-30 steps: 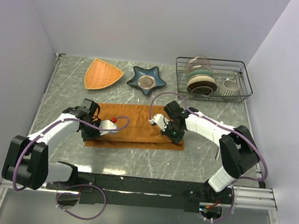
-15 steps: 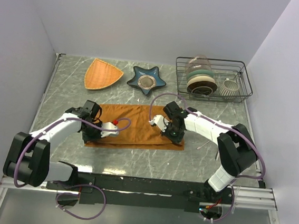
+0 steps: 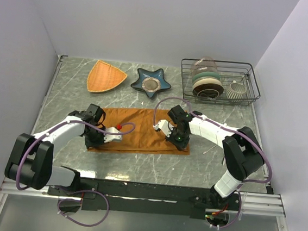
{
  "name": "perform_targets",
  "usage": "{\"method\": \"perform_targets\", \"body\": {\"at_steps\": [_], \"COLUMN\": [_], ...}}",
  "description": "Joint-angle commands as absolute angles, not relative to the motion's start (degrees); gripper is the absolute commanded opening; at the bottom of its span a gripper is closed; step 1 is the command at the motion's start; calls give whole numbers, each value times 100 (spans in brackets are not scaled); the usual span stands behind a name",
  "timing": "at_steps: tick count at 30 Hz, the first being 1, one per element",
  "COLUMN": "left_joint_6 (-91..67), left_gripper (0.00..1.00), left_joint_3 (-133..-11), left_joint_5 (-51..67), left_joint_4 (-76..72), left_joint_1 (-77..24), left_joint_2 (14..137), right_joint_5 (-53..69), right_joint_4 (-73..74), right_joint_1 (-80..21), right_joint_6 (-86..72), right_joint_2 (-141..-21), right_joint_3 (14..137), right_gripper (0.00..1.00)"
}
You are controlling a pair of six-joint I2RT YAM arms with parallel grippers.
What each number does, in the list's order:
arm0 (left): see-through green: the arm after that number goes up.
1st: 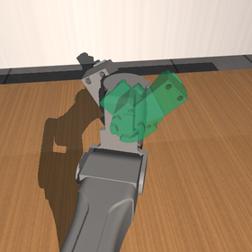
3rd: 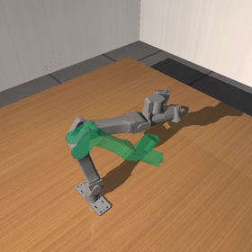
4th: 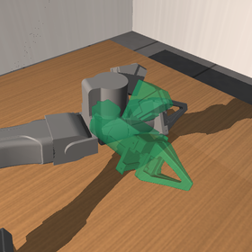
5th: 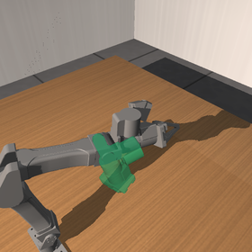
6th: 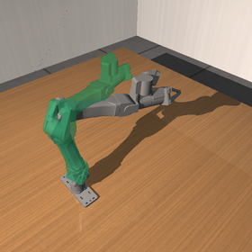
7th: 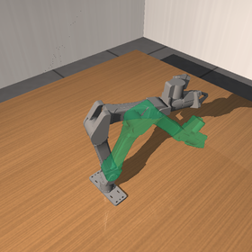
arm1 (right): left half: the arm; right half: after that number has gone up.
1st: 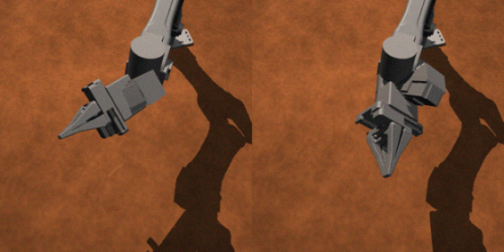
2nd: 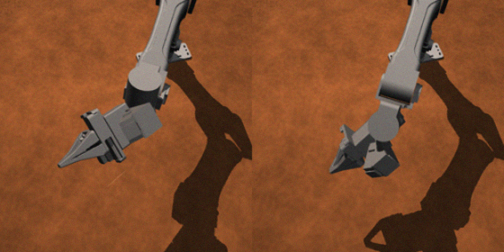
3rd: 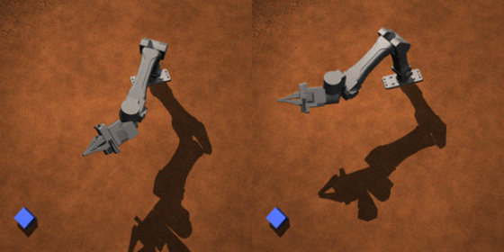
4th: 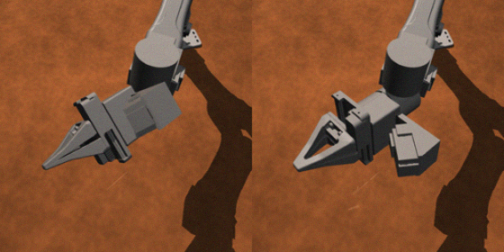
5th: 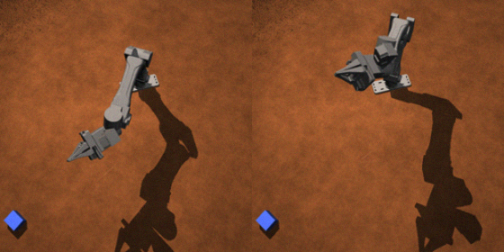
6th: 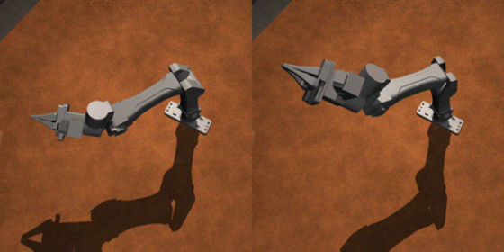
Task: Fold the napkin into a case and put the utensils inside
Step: Fold and flatten the napkin at the center of the board.
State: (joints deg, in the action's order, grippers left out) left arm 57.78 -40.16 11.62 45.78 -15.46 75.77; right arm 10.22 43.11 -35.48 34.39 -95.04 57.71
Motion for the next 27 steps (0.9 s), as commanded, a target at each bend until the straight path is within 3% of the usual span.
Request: {"method": "perform_targets", "body": {"at_steps": [1, 27], "left_joint_6": [5898, 5818], "left_gripper": [1, 4], "left_joint_3": [-4113, -4166], "left_joint_5": [1230, 1134], "left_joint_4": [4843, 4834], "left_joint_1": [-1564, -1582], "left_joint_2": [7602, 7681], "right_joint_5": [1098, 1230], "right_joint_4": [4465, 4544], "right_joint_1": [-3560, -3595], "right_joint_6": [3472, 3463], "right_joint_2": [-9501, -9378], "right_joint_3": [5766, 5695], "right_gripper": [0, 0]}}
